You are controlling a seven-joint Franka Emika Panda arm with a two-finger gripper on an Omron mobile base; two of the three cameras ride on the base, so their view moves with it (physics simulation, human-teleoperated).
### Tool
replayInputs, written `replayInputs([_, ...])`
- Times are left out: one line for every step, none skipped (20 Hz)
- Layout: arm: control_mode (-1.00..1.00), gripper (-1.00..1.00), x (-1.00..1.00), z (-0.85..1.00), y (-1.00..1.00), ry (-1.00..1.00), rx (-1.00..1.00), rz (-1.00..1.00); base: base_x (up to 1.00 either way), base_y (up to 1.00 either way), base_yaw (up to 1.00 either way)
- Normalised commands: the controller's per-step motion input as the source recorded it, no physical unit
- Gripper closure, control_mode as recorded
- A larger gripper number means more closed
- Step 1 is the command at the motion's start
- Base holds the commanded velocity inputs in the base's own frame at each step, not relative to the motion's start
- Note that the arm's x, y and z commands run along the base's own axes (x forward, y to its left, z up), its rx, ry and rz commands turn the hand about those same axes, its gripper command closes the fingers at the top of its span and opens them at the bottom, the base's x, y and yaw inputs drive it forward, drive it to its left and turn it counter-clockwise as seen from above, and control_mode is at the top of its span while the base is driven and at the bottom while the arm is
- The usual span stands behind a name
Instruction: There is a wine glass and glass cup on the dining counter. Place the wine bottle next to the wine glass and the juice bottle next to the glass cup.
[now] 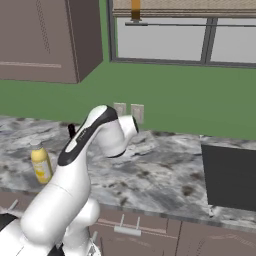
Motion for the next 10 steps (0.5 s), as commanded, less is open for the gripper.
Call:
replayInputs([-1.0, 1.0, -0.4, 0.5, -0.02, -0.04, 0.0, -0.02, 0.0, 0.0, 0.0])
replayInputs([-1.0, 1.0, -0.39, 0.47, -0.04, -0.04, 0.0, -0.02, 0.0, 0.0, 0.0])
replayInputs([-1.0, 1.0, -0.39, 0.43, -0.07, -0.05, 0.0, -0.01, 0.0, 0.0, 0.0])
replayInputs([-1.0, 1.0, -0.36, 0.38, -0.12, -0.02, 0.0, -0.03, 0.0, 0.0, 0.0])
replayInputs([-1.0, 1.0, -0.38, 0.35, -0.12, -0.03, 0.0, -0.03, 0.0, 0.0, 0.0])
replayInputs([-1.0, 1.0, -0.33, 0.31, -0.09, 0.0, 0.0, -0.04, 0.0, 0.0, 0.0])
replayInputs([-1.0, 1.0, -0.29, 0.29, -0.1, 0.0, 0.0, -0.03, 0.0, 0.0, 0.0])
replayInputs([-1.0, 1.0, -0.26, 0.29, -0.07, 0.0, 0.0, -0.03, 0.0, 0.0, 0.0])
replayInputs([-1.0, 1.0, -0.27, 0.31, -0.1, 0.0, 0.0, -0.02, 0.0, 0.0, 0.0])
replayInputs([-1.0, 1.0, -0.28, 0.31, -0.11, 0.0, 0.0, -0.02, 0.0, 0.0, 0.0])
